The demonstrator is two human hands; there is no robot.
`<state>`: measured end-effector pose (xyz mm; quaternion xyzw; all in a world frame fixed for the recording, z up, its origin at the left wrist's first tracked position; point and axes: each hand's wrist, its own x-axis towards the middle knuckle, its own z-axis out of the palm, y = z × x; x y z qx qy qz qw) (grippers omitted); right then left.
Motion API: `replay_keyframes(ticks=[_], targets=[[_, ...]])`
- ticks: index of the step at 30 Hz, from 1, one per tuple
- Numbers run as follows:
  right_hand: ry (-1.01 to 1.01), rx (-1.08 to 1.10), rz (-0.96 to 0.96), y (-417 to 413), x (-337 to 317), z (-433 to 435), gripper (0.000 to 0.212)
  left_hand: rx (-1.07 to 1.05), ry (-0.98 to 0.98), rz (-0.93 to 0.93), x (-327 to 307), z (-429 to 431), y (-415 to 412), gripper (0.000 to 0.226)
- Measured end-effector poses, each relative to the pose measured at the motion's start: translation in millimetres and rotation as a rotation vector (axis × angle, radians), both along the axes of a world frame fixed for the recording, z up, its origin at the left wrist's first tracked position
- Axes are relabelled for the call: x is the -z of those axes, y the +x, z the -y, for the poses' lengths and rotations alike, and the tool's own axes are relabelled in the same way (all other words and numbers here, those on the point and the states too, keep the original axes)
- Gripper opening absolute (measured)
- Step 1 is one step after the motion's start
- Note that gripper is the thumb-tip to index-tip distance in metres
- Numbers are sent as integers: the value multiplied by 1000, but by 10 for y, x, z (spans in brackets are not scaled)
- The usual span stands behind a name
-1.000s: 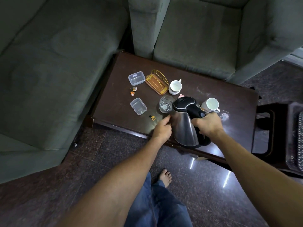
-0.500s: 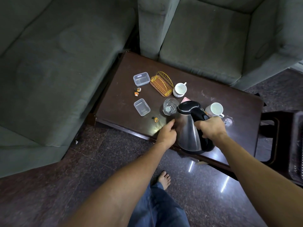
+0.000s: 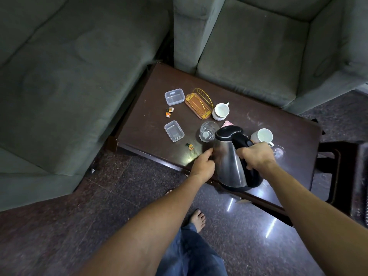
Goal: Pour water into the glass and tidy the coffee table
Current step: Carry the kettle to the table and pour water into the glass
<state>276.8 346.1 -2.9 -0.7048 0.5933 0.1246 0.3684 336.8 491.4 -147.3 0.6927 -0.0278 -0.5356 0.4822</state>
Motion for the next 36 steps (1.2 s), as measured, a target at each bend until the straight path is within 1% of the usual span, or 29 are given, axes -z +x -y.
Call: replay_keyframes(ticks=[2,12,20,23,29,33,36], targets=[[0,-7,-8,5,-14,-5,13,-6,4,-2,5,-3,3,55],[2,-20,-21,12,-24,-8,17,4,18,-1,30,2,-3,63],[8,-8,-13,10,-20,-14,12,8,34,-7,66,-3,-9,59],[11,-1,-19,3,-3,-12,16,13,35,-3,83,-7,-7,62],[20,5,-18,5,11,-17,21,15,27,-12,24,-21,10,61],[22,4,-21,-4,8,-13,20,10,33,-13,-43,-28,20,61],[18,12,-13,-17,4,-18,18,30,36,1,31,-21,9,63]])
